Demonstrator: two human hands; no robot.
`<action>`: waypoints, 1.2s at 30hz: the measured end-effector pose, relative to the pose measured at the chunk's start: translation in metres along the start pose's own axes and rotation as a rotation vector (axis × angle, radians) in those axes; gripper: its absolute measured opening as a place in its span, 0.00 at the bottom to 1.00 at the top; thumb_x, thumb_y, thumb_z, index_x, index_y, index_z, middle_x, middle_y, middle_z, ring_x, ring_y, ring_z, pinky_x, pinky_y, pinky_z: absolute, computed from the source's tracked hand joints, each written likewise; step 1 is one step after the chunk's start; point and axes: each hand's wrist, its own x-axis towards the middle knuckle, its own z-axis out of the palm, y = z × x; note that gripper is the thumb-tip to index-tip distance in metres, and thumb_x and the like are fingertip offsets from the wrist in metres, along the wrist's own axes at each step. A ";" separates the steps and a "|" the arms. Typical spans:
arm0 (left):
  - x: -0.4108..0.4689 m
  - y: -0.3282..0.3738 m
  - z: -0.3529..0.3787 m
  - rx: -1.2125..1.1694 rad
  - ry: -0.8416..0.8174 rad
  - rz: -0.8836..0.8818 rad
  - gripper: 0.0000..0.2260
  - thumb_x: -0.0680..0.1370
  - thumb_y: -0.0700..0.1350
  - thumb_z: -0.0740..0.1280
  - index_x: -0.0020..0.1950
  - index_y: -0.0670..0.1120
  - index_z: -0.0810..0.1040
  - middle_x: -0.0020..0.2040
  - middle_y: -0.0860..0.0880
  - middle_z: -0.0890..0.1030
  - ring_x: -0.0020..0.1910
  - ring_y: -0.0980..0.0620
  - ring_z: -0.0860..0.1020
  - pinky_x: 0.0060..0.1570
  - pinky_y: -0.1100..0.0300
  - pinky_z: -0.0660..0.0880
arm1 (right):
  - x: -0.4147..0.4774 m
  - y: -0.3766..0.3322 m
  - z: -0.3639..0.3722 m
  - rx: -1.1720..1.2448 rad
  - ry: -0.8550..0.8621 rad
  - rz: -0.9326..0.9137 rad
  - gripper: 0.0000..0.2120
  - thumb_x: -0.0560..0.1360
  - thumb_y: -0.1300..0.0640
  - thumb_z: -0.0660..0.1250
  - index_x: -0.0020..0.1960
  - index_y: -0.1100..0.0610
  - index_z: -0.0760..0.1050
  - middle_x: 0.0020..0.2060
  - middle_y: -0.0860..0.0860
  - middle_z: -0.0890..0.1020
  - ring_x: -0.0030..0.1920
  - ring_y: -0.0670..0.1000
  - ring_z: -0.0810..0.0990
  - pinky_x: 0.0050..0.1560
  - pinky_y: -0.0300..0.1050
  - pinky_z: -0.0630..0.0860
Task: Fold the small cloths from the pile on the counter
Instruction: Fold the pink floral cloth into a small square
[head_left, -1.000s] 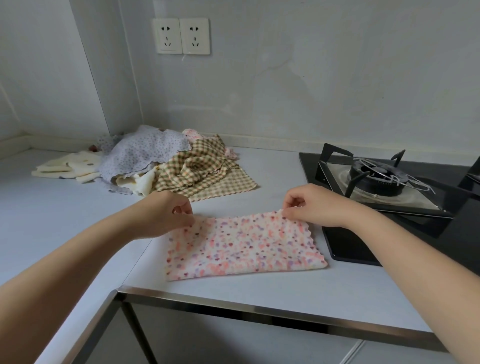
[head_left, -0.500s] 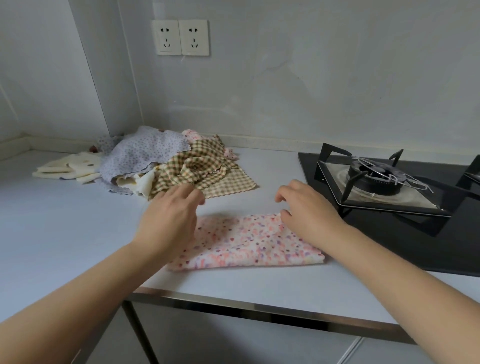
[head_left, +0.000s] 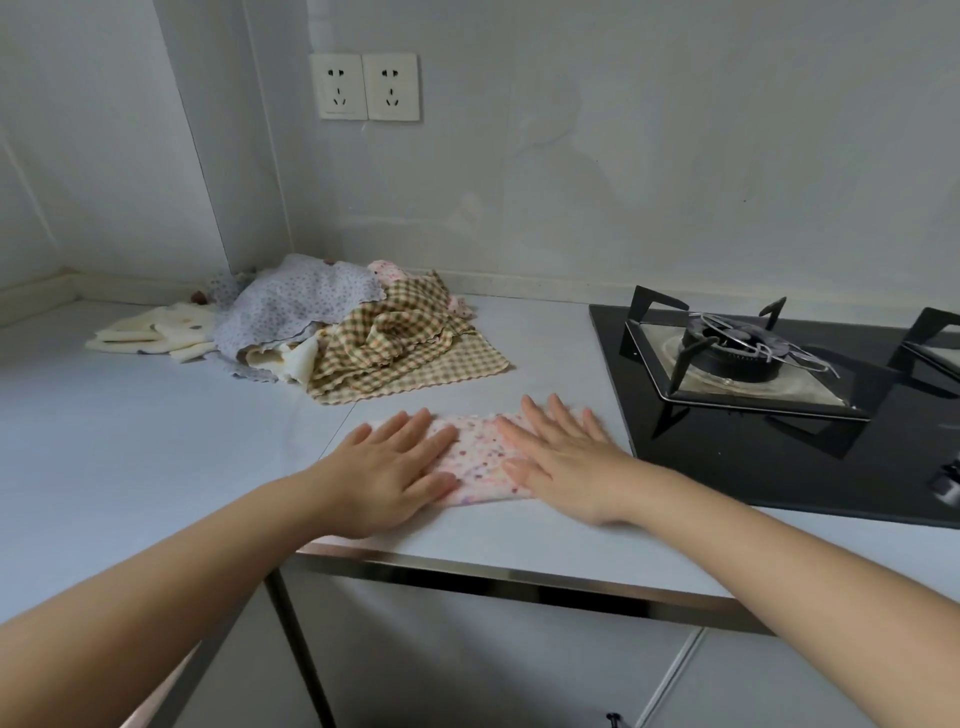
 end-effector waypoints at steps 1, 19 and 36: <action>-0.002 0.004 -0.005 0.010 0.037 -0.031 0.50 0.60 0.78 0.26 0.78 0.60 0.50 0.79 0.49 0.54 0.76 0.48 0.55 0.72 0.49 0.55 | 0.001 0.003 -0.005 -0.039 0.049 0.019 0.29 0.82 0.38 0.44 0.79 0.43 0.37 0.77 0.50 0.34 0.76 0.55 0.29 0.75 0.60 0.32; -0.059 0.033 0.011 0.058 0.585 0.500 0.13 0.76 0.52 0.61 0.56 0.52 0.80 0.46 0.56 0.84 0.41 0.53 0.81 0.47 0.56 0.72 | -0.080 -0.009 0.032 -0.135 0.204 -0.399 0.46 0.75 0.36 0.63 0.79 0.53 0.39 0.78 0.46 0.39 0.77 0.44 0.35 0.77 0.43 0.36; -0.010 0.044 -0.017 -0.677 0.476 -0.192 0.21 0.81 0.50 0.59 0.31 0.41 0.66 0.27 0.48 0.69 0.27 0.49 0.68 0.30 0.58 0.65 | -0.049 -0.015 -0.005 0.960 0.362 0.266 0.13 0.78 0.54 0.60 0.45 0.61 0.80 0.40 0.59 0.84 0.43 0.57 0.83 0.52 0.54 0.81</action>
